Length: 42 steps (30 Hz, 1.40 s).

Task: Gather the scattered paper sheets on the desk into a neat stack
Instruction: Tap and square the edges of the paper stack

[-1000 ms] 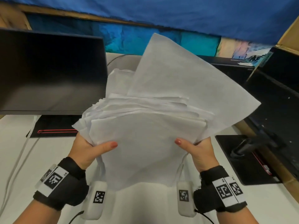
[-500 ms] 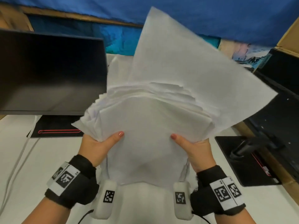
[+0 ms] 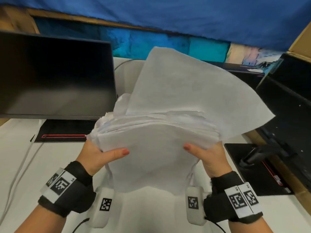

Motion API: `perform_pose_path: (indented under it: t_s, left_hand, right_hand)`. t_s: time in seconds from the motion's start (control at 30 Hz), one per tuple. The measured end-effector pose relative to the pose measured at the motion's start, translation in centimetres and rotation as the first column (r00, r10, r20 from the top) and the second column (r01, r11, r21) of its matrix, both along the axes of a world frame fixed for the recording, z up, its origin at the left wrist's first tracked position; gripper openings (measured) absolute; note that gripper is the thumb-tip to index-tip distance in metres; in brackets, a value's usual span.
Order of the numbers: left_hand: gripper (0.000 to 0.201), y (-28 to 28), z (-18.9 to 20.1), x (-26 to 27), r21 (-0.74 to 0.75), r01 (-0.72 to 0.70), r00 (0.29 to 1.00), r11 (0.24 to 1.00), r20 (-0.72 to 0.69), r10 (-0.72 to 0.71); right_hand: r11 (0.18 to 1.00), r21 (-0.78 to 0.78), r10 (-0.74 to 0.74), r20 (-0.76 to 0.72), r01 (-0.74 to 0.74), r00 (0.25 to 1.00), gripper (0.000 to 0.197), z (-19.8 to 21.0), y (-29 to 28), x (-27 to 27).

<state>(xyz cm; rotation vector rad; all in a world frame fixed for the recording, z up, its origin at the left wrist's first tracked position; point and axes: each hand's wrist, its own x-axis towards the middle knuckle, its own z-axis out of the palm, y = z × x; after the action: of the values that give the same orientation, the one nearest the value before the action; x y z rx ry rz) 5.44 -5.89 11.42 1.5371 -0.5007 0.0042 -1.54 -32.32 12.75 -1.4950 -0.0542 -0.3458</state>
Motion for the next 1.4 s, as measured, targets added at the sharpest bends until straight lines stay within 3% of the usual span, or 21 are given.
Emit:
perform_pose_path:
  t_s: [0.07, 0.13, 0.2, 0.27, 0.37, 0.43, 0.6, 0.7, 0.77, 0.9, 1.03, 1.17, 1.3, 1.4]
  left_hand:
    - [0.074, -0.4, -0.1, -0.3, -0.005, 0.024, 1.000, 1.000, 0.013, -0.024]
    - [0.072, -0.3, 0.1, -0.3, -0.034, 0.026, 1.000, 0.999, 0.009, -0.026]
    - [0.089, 0.3, -0.1, 0.2, -0.043, -0.002, 1.000, 0.999, 0.021, 0.003]
    - [0.104, 0.5, -0.4, 0.2, -0.008, -0.010, 1.000, 1.000, 0.030, 0.010]
    - [0.080, -0.4, -0.3, -0.3, -0.005, 0.012, 1.000, 1.000, 0.014, -0.012]
    - [0.081, -0.6, -0.3, -0.3, -0.023, -0.002, 1.000, 1.000, 0.002, 0.002]
    - [0.089, 0.0, -2.4, -0.5, 0.014, -0.025, 0.993, 1.000, -0.117, 0.027]
    - [0.054, -1.1, -3.4, -0.9, 0.028, -0.117, 0.987, 0.993, -0.109, 0.120]
    - [0.044, -1.5, -2.6, -0.7, 0.020, -0.158, 0.985, 0.987, -0.068, 0.159]
    - [0.078, -0.9, -1.2, -0.3, -0.010, -0.107, 0.994, 0.994, -0.039, 0.107]
    - [0.083, -1.0, -1.5, -1.1, -0.004, -0.065, 0.996, 0.998, -0.055, 0.064]
    - [0.067, -1.1, -0.4, -0.6, -0.019, -0.076, 0.997, 0.997, -0.016, 0.076]
    - [0.078, -0.7, -0.7, -0.3, -0.012, -0.065, 0.997, 0.998, -0.031, 0.065]
    - [0.086, -0.6, -1.3, -0.3, 0.005, -0.082, 0.995, 0.997, -0.064, 0.082]
  right_hand:
    - [0.998, -0.056, 0.019, -0.017, -0.020, 1.000, 0.062, 0.0, 0.5, -0.1]
    - [0.999, -0.005, -0.036, 0.024, 0.036, 0.999, 0.068, -0.1, 0.4, 0.0]
    - [0.991, 0.109, -0.085, 0.076, 0.077, 0.993, 0.065, -0.1, -0.2, 0.2]
    - [0.994, 0.095, -0.056, 0.087, 0.047, 0.995, 0.057, -0.1, -0.3, 0.0]
    - [0.995, -0.052, -0.090, 0.009, 0.090, 0.996, 0.074, 0.0, 0.7, 0.0]
    - [0.996, -0.040, -0.084, 0.016, 0.085, 0.996, 0.082, 0.1, 0.8, 0.0]
    - [0.999, -0.016, -0.034, -0.084, 0.033, 0.996, 0.043, -2.1, 0.1, -0.7]
    - [0.997, 0.022, -0.066, -0.173, 0.070, 0.983, 0.035, -3.4, 0.9, -0.6]
    - [0.992, 0.076, -0.090, -0.180, 0.105, 0.979, 0.031, -2.7, 1.1, -0.5]
    - [0.991, 0.093, -0.085, -0.153, 0.100, 0.985, 0.035, -1.9, 0.6, -0.5]
    - [0.994, 0.036, -0.087, -0.253, 0.099, 0.964, 0.061, -2.6, 1.1, -0.9]
    - [0.984, 0.090, -0.150, -0.036, 0.153, 0.988, 0.041, -1.0, 1.0, -0.4]
    - [0.992, 0.038, -0.119, -0.011, 0.119, 0.993, 0.066, -0.3, 1.0, -0.4]
    - [0.961, -0.036, -0.269, 0.093, 0.274, 0.959, 0.073, 1.4, 1.5, -0.9]
